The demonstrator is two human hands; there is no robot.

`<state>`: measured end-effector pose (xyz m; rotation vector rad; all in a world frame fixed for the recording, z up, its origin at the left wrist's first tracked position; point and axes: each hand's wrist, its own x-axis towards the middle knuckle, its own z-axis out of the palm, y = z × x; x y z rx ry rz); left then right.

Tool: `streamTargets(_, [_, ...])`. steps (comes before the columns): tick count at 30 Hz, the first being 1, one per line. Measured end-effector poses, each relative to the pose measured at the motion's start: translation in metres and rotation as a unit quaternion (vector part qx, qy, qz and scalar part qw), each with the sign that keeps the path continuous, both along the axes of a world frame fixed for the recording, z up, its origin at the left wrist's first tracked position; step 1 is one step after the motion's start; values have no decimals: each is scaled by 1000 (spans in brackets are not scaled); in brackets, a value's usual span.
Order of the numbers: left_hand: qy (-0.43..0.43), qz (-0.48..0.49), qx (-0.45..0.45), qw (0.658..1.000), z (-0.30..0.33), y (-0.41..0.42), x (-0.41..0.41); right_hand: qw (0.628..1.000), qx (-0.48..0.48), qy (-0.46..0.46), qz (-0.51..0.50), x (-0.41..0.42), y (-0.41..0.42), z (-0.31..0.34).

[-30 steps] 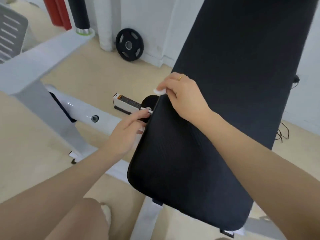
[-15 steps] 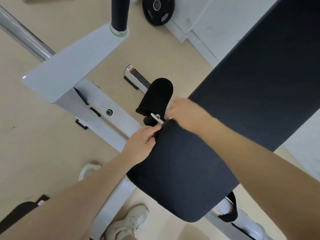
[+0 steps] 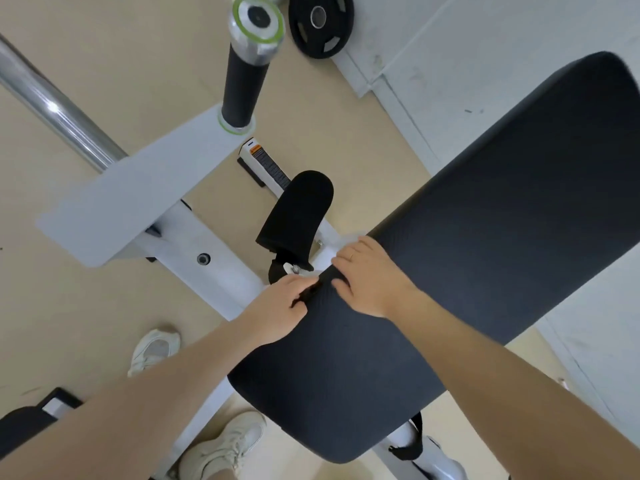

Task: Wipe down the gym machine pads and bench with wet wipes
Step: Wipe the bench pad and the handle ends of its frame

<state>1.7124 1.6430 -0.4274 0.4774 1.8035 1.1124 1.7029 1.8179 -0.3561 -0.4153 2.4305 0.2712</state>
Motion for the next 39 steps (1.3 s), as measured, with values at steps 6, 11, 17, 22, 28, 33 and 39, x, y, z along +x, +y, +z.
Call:
streamTargets(6, [-12,-1,16,1000,12,25,-8,991,74,-32,109,-29,33,21])
streamTargets(11, [6,60,35,998,17,62,-15,987,112,88,76,-54,93,48])
streamTargets(17, [38,140,-3,989,32,84,-8,992,55,74,88,-29,78,38])
streamTargets(22, [80,169,-29,982,35,93,-7,983,18,80,163,-33,87,37])
streamTargets(28, [96,111,-59,987,56,124,-38,983,72,123,114,-86,147,72])
streamTargets(33, [89,88,-3,992,87,175,-85,968,130,215,17,-131,211,122])
streamTargets(39, [46,79,39,995,102,208,-122,983,46,169,44,-112,191,107])
